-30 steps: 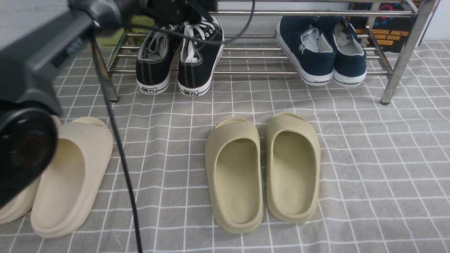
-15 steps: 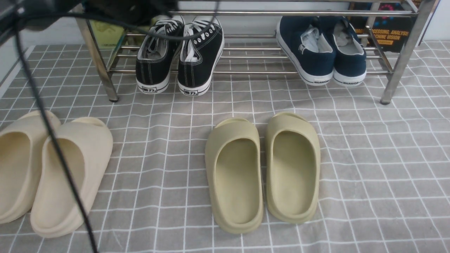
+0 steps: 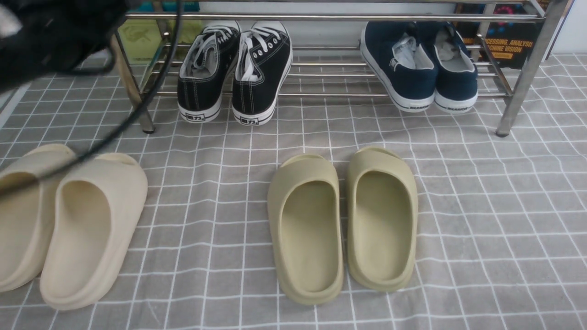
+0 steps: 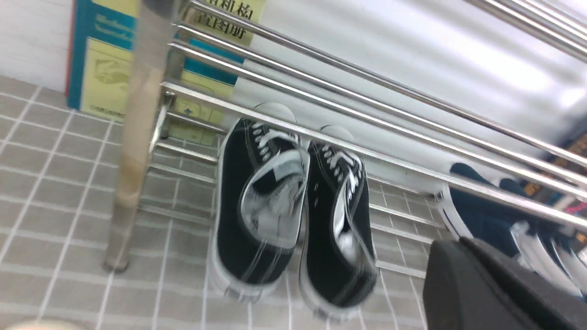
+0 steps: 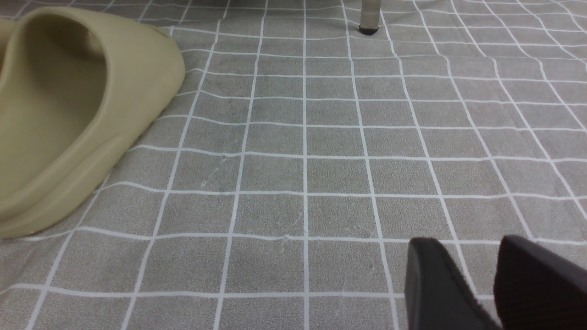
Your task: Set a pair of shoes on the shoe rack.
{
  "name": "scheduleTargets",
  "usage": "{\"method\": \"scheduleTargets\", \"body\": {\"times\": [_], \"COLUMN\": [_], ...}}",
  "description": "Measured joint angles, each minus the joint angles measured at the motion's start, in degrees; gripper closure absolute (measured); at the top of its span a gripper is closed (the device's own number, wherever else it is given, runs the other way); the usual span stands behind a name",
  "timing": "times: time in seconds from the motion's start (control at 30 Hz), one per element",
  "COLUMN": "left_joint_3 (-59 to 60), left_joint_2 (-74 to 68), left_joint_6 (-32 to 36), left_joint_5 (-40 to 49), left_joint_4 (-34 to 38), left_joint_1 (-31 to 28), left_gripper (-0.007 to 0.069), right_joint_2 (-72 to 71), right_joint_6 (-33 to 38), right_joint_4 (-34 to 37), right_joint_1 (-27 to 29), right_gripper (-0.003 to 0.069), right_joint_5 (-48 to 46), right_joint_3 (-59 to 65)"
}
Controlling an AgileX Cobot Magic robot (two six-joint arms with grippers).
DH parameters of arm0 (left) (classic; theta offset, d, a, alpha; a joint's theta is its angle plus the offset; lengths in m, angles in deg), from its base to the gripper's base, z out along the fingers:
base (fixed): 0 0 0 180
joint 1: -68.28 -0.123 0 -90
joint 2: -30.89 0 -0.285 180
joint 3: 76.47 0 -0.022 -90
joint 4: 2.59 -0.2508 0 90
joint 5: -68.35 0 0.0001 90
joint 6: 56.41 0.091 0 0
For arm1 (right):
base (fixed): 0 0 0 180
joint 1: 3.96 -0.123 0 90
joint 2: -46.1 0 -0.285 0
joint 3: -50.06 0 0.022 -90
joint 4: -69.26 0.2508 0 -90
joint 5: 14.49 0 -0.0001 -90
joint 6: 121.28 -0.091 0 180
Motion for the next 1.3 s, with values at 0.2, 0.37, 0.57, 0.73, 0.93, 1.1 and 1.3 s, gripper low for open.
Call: {"method": "scheduleTargets", "body": {"times": [0.2,0.37,0.57,0.73,0.93,1.1,1.3], "left_joint_3": [19.23,30.82,38.73,43.15,45.41,47.21,53.14], "left_joint_2": [18.92,33.34,43.33,44.11,44.11,45.64,56.67], "left_joint_6": [1.43,4.11,9.73,9.97,9.99,10.03,9.64], "left_joint_5": [0.89,0.77,0.19,0.32,3.38,5.05,1.23], "left_joint_4": [0.19,-0.97,-4.46,-4.77,-4.77,-6.14,-6.07], "left_joint_1": [0.00,0.00,0.00,0.00,0.00,-0.05,-0.22], "left_gripper": [0.0638,0.0638,0.0638,0.0638,0.0638,0.0638,0.0638], "right_joint_2": [0.00,0.00,0.00,0.00,0.00,0.00,0.00], "right_joint_6": [0.00,-0.05,-0.04,-0.04,-0.24,-0.26,-0.26], "right_joint_4": [0.00,0.00,0.00,0.00,0.00,0.00,0.00], "right_joint_1": [0.00,0.00,0.00,0.00,0.00,0.00,-0.10], "right_gripper": [0.0419,0.0421,0.0421,0.0421,0.0421,0.0421,0.0419], "right_joint_5": [0.00,0.00,0.00,0.00,0.00,0.00,0.00], "right_joint_3": [0.00,0.00,0.00,0.00,0.00,0.00,0.00]}}
